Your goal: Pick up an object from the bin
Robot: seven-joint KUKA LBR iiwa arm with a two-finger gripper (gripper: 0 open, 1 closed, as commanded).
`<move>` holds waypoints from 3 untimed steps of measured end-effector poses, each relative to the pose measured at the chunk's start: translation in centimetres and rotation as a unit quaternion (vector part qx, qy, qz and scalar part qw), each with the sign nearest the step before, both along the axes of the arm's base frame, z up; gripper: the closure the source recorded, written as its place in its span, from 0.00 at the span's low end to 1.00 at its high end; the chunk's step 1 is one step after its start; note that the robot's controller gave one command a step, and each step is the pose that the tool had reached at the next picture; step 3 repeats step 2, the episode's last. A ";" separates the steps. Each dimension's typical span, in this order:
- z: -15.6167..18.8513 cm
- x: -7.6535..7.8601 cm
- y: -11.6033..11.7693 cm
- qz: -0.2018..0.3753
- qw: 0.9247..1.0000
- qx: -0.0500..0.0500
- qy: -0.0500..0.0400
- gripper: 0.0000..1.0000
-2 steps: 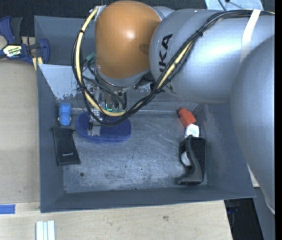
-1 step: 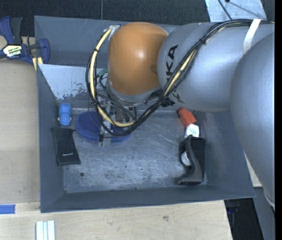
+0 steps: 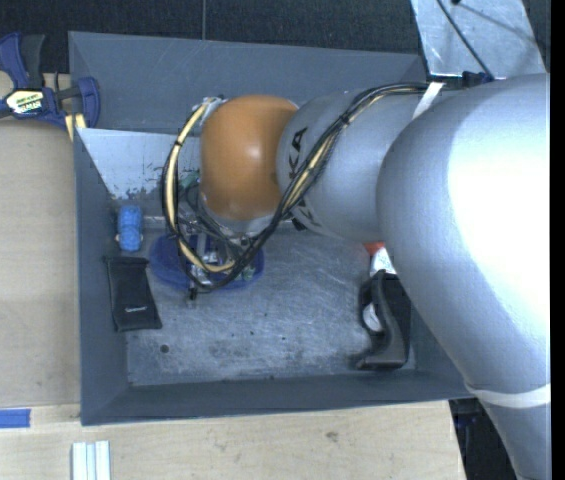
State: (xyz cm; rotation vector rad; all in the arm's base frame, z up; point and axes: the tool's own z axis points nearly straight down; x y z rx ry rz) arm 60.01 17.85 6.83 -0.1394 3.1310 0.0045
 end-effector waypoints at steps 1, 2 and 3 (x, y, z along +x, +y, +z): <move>0.8 0.3 0.1 -0.001 1.000 0.002 -0.005 1.00; 16.0 -1.5 0.1 0.016 1.000 0.000 -0.002 1.00; 16.0 -1.5 0.1 0.016 1.000 0.000 -0.002 1.00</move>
Offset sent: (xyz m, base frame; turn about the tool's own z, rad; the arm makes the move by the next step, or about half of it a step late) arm 0.0000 0.0000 0.0000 0.0000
